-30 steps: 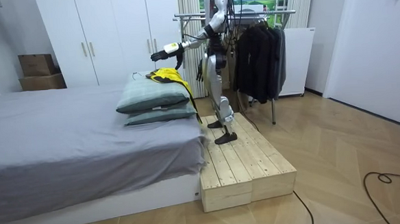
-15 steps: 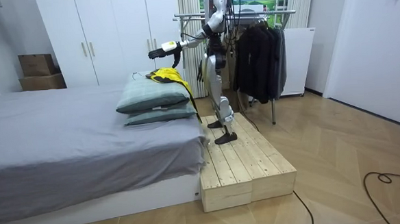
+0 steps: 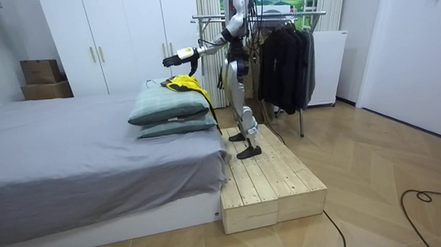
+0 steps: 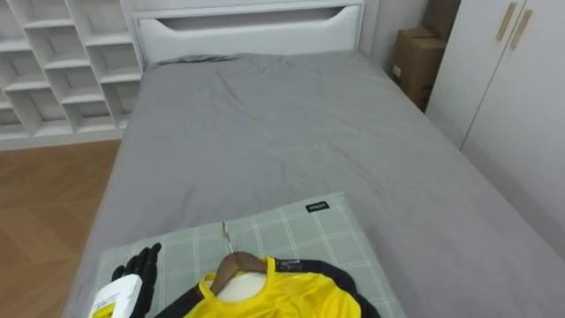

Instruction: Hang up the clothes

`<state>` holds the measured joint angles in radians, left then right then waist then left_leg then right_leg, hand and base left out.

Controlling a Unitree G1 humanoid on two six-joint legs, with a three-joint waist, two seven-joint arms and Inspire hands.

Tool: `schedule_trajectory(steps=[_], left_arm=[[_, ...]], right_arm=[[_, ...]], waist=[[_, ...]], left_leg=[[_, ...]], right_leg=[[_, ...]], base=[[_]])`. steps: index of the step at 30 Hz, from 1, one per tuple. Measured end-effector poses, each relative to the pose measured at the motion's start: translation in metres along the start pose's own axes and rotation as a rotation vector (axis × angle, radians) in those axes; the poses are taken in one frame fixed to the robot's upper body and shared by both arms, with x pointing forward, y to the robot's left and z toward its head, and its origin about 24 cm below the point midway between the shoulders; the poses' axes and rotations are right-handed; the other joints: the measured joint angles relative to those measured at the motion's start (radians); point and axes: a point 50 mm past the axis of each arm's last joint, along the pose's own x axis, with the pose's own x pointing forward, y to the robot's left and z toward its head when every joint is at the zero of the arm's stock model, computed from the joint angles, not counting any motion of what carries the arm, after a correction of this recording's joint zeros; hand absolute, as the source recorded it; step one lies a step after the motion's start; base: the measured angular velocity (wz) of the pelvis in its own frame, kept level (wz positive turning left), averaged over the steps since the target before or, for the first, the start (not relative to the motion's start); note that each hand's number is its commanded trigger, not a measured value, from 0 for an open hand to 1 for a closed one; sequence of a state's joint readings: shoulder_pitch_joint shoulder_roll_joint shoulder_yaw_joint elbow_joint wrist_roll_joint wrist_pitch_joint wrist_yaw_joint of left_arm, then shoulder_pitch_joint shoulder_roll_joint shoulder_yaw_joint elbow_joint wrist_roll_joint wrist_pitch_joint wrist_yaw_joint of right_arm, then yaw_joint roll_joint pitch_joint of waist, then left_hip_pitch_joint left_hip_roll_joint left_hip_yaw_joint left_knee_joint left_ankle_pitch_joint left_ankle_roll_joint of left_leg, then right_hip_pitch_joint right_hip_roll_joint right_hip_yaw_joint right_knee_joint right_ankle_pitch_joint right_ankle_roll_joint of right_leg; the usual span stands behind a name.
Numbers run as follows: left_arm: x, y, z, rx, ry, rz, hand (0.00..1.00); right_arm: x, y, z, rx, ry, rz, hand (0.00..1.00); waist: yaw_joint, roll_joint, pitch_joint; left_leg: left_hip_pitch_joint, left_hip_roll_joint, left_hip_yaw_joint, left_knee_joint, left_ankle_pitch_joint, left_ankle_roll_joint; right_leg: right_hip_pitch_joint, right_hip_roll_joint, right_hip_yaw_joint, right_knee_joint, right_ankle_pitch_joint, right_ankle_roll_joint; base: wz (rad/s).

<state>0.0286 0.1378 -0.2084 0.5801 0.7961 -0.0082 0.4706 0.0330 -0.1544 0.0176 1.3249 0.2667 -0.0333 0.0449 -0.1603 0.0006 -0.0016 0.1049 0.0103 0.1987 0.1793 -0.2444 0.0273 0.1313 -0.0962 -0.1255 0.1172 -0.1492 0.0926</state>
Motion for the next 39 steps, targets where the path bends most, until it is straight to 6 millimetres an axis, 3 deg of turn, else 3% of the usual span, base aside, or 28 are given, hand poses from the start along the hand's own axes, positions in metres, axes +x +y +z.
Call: schedule_trajectory(steps=[13,28,32,33,39], left_arm=[[0.025,0.019,0.020,-0.025,-0.056,0.073,0.00],[0.057,0.031,0.033,-0.111,-0.072,0.075,0.00],[0.059,0.024,0.025,-0.127,-0.017,0.037,0.00],[0.060,0.024,0.024,-0.140,-0.006,0.033,0.00],[0.060,0.021,0.014,-0.215,0.061,0.017,0.00]], right_arm=[[0.000,-0.001,0.004,-0.035,-0.005,-0.019,0.00],[0.004,0.010,0.040,-0.196,-0.081,-0.018,0.00],[0.004,0.013,0.045,-0.218,-0.092,-0.014,0.00],[0.004,0.014,0.048,-0.224,-0.101,-0.012,0.00],[0.004,0.016,0.055,-0.240,-0.115,-0.004,0.00]], waist=[[-0.002,0.004,-0.0011],[0.000,-0.011,0.0167],[-0.002,-0.011,0.0213],[-0.003,-0.012,0.0258],[-0.002,-0.014,0.0288]], left_leg=[[-0.091,-0.001,-0.005,0.021,0.013,0.001],[-0.239,0.003,-0.007,0.027,0.054,0.004],[-0.254,0.006,-0.007,0.029,0.054,0.002],[-0.267,0.007,-0.007,0.035,0.055,0.002],[-0.299,0.011,-0.010,0.044,0.055,0.001]], right_leg=[[-0.082,-0.003,-0.005,0.003,0.004,-0.007],[-0.238,-0.002,-0.006,0.034,0.024,-0.025],[-0.254,0.000,-0.007,0.037,0.024,-0.026],[-0.264,0.001,-0.007,0.038,0.025,-0.028],[-0.295,0.003,-0.010,0.041,0.028,-0.031]], base=[[0.01],[0.01],[0.00],[0.00],[0.00]])
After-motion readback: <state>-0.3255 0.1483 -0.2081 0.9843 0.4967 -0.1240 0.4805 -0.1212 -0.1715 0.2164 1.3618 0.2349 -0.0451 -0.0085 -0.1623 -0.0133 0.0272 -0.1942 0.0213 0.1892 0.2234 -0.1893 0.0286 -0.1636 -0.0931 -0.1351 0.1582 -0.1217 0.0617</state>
